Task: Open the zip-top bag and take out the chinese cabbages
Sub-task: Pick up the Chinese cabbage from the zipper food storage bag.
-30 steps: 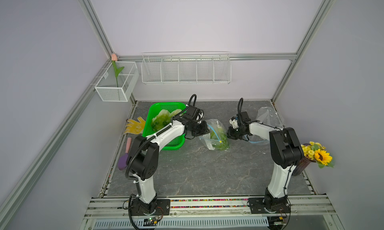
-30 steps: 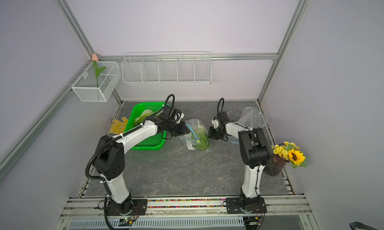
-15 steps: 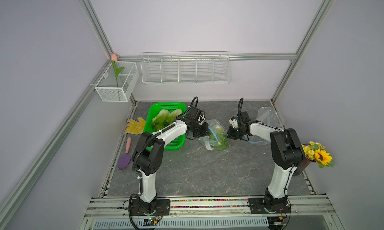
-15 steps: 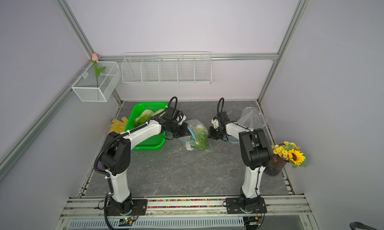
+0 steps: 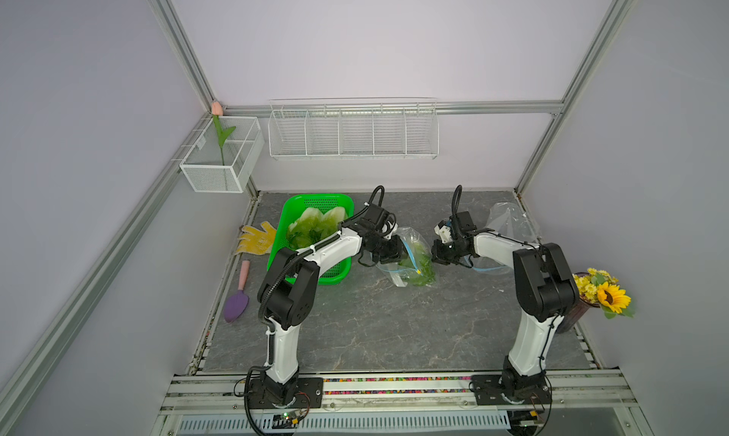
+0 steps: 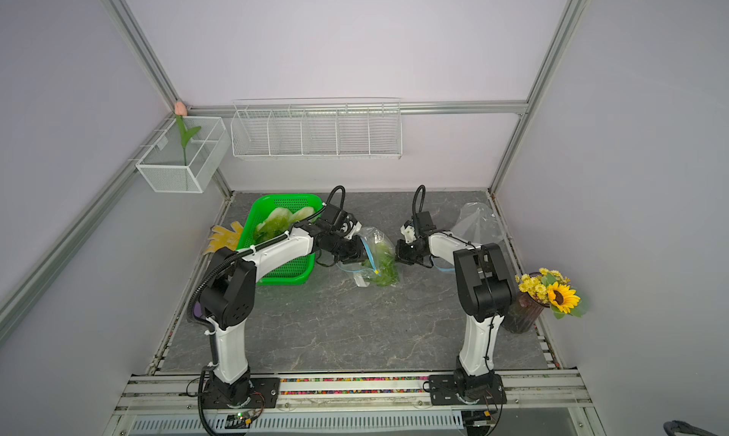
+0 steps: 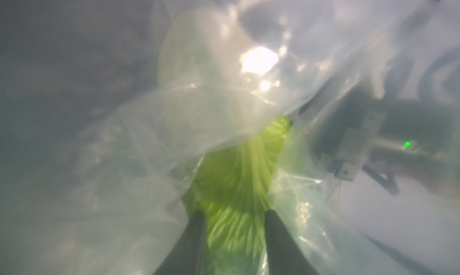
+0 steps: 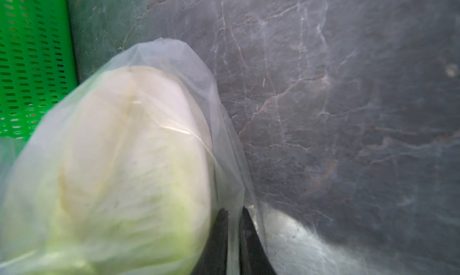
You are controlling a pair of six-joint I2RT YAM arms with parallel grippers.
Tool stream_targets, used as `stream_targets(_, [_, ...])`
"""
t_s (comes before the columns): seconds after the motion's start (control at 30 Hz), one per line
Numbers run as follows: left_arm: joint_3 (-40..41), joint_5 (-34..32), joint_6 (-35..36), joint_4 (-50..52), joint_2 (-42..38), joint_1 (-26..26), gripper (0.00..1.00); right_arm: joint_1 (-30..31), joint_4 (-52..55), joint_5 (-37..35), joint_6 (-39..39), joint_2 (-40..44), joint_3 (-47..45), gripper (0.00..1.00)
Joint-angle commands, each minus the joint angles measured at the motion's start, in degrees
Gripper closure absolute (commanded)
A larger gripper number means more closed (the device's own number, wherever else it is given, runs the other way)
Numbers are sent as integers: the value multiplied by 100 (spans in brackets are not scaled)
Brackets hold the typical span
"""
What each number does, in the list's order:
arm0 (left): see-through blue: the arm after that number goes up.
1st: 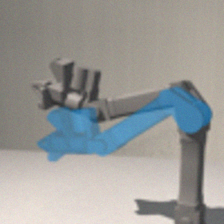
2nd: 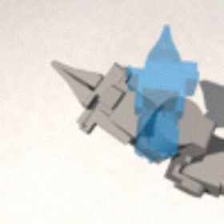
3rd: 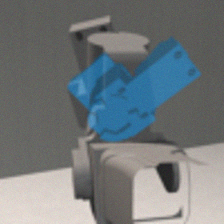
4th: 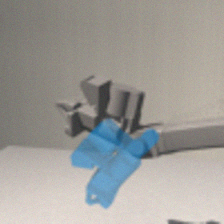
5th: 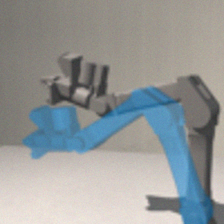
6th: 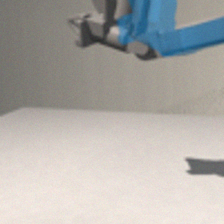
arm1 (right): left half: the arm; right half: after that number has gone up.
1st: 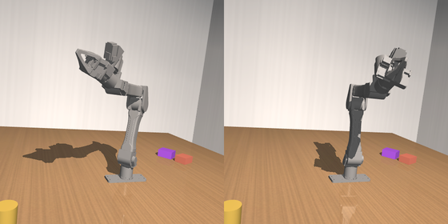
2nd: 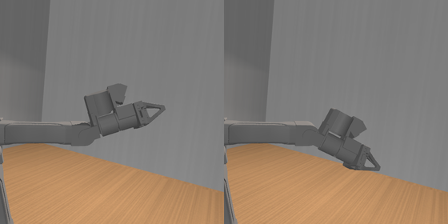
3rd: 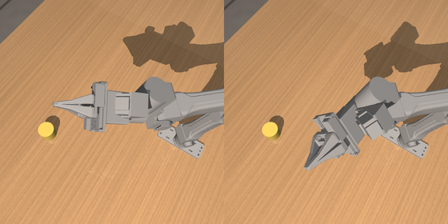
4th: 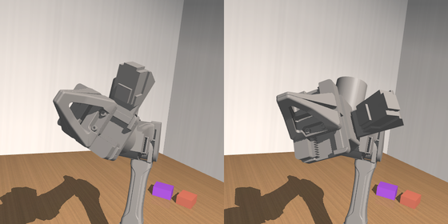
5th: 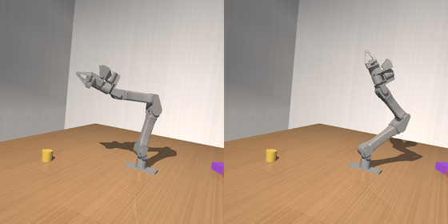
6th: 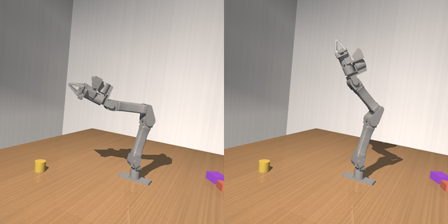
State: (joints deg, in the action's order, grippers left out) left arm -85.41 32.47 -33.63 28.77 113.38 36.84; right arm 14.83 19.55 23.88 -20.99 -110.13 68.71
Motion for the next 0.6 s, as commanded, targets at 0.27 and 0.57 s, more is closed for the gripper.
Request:
stream_targets(0.27, [-236,325,181,102,260,165,51,36,-147,314,-81,26,-122,87])
stream_targets(0.57, [-517,331,-49,12,655,297,48,144,-398,595,-258,-13,-241,87])
